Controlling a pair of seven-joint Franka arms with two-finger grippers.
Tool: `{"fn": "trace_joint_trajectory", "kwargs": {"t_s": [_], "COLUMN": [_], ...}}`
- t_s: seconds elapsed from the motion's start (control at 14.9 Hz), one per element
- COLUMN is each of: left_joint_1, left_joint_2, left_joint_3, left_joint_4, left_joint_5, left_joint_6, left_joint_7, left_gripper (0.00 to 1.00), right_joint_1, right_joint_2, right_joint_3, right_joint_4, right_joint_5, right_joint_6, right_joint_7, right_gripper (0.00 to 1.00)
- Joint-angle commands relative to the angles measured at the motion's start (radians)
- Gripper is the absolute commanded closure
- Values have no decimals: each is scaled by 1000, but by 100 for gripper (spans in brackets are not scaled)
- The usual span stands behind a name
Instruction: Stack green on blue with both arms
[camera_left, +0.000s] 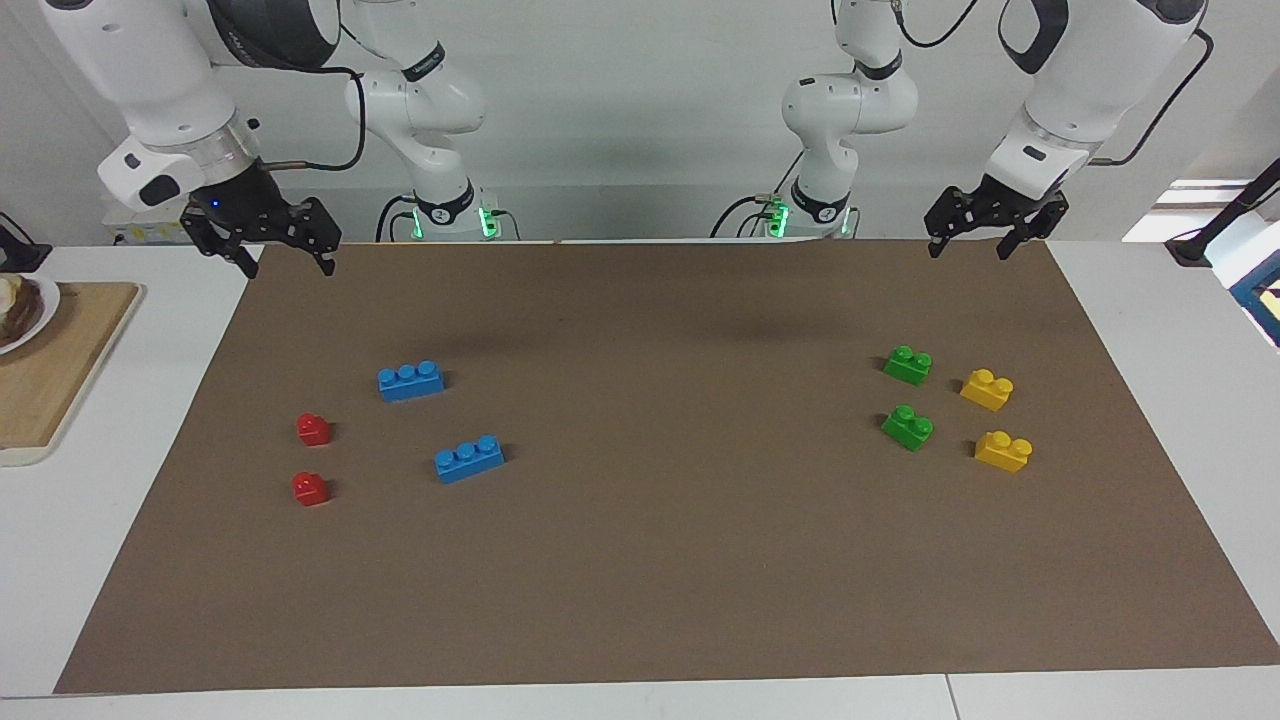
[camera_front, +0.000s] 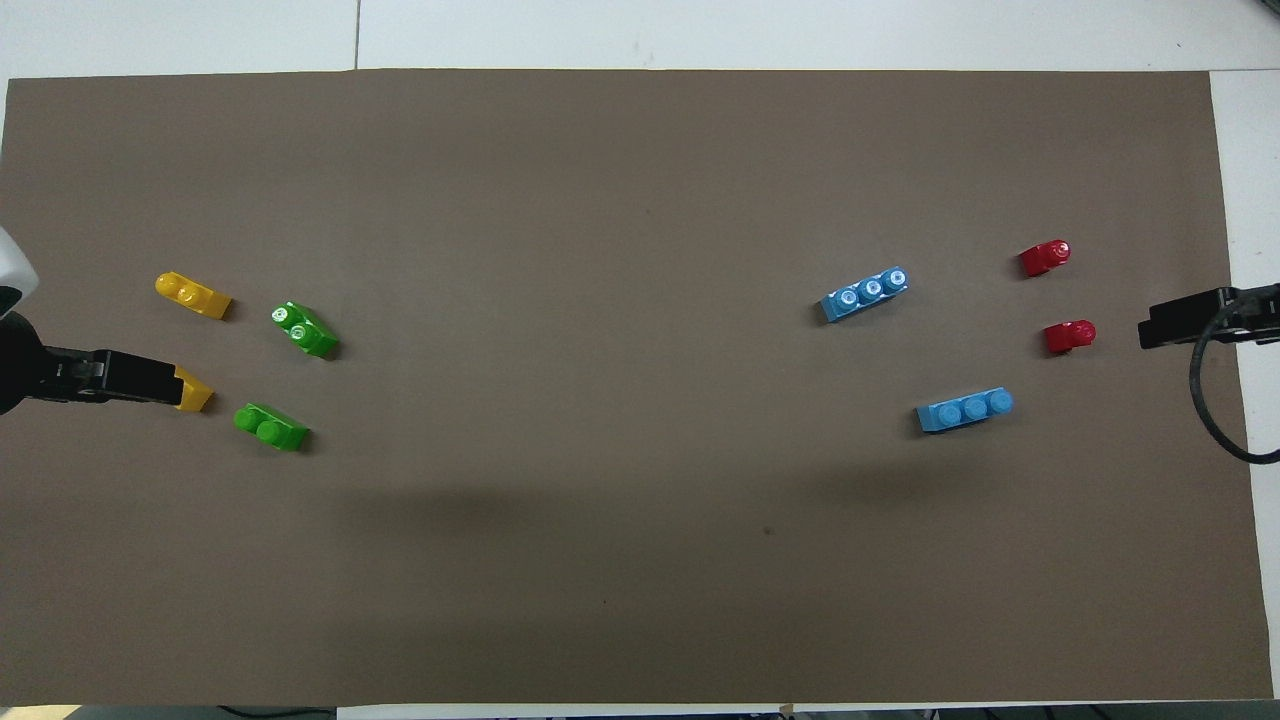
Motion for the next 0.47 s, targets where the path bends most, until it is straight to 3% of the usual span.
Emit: {"fn": "trace_joint_trajectory", "kwargs": {"t_s": [0.0, 0.4], "left_joint_1": [1, 1], "left_joint_2": [-12, -18], "left_joint_3": [1, 1], "left_joint_4": [8, 3], "left_joint_5": [1, -4], "left_joint_6": [-23, -11], "left_joint_7": [-11, -10], "left_gripper": [0, 0], "right_joint_1": [-4, -16], "right_joint_2": [-28, -34], "right_joint_3": [5, -1], "right_joint_4": [-34, -18], "right_joint_5": [-5, 4], "right_joint_6": [22, 10], "right_joint_7": [23, -18], "right_gripper": [2, 0]}}
